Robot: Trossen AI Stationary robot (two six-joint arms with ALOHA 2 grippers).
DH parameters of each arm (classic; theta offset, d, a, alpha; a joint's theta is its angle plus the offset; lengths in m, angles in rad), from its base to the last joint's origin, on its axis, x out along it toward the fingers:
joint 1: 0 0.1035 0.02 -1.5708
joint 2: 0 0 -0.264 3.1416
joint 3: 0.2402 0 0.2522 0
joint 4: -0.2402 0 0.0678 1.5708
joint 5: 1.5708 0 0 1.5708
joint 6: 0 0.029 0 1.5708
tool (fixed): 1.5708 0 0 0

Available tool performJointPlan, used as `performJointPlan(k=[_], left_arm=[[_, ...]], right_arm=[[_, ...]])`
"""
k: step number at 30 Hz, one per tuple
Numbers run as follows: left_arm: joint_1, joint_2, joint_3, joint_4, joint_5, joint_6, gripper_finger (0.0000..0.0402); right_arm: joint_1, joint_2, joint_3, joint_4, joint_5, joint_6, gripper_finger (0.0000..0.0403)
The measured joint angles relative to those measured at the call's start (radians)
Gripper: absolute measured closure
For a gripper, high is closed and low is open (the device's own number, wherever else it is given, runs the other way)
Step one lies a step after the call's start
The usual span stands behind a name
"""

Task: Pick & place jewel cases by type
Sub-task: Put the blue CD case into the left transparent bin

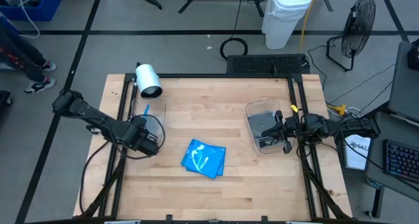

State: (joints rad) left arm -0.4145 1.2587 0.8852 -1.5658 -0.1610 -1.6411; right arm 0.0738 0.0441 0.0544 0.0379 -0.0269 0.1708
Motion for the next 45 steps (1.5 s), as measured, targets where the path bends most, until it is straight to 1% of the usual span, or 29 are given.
performJointPlan(k=[6, 11, 14, 20, 25, 29, 31, 35, 37, 41, 45], left_arm=[[0.001, 0.000, 0.000, 0.000, -0.021, 0.011, 0.0218], [0.001, 0.000, 0.031, 0.000, -0.033, 0.009, 0.0202], [-0.003, 0.000, 0.073, 0.000, -0.087, 0.025, 0.0198], [-0.027, 0.000, 0.192, 0.000, -0.288, 0.092, 0.0207], [-0.069, 0.000, 0.266, 0.035, -0.506, 0.191, 0.0210], [-0.104, 0.000, 0.268, 0.221, -0.678, 0.354, 0.0203], [-0.112, 0.000, 0.259, 0.327, -0.716, 0.437, 0.0198], [-0.112, 0.000, 0.225, 0.554, -0.720, 0.599, 0.0200], [-0.111, 0.000, 0.203, 0.669, -0.693, 0.698, 0.0204], [-0.109, 0.000, 0.148, 0.918, -0.579, 0.914, 0.0212], [-0.109, 0.000, 0.077, 1.148, -0.416, 1.105, 0.0215]], right_arm=[[0.000, 0.000, 0.000, 0.000, 0.000, 0.000, 0.0403], [0.000, 0.000, 0.000, 0.000, 0.000, 0.000, 0.0403], [0.000, 0.000, 0.000, 0.000, 0.000, 0.000, 0.0403], [0.000, 0.000, 0.000, 0.000, 0.000, 0.000, 0.0403], [0.000, 0.000, 0.000, 0.000, 0.000, 0.000, 0.0403], [0.000, 0.000, 0.000, 0.000, 0.000, 0.000, 0.0403], [0.000, 0.000, 0.000, 0.000, 0.000, 0.000, 0.0403], [0.000, 0.000, 0.000, 0.000, 0.000, 0.000, 0.0403], [0.000, 0.000, 0.000, 0.000, 0.000, 0.000, 0.0403], [0.000, 0.000, 0.000, 0.000, 0.000, 0.000, 0.0403], [0.000, 0.000, 0.000, 0.000, 0.000, 0.000, 0.0403]])
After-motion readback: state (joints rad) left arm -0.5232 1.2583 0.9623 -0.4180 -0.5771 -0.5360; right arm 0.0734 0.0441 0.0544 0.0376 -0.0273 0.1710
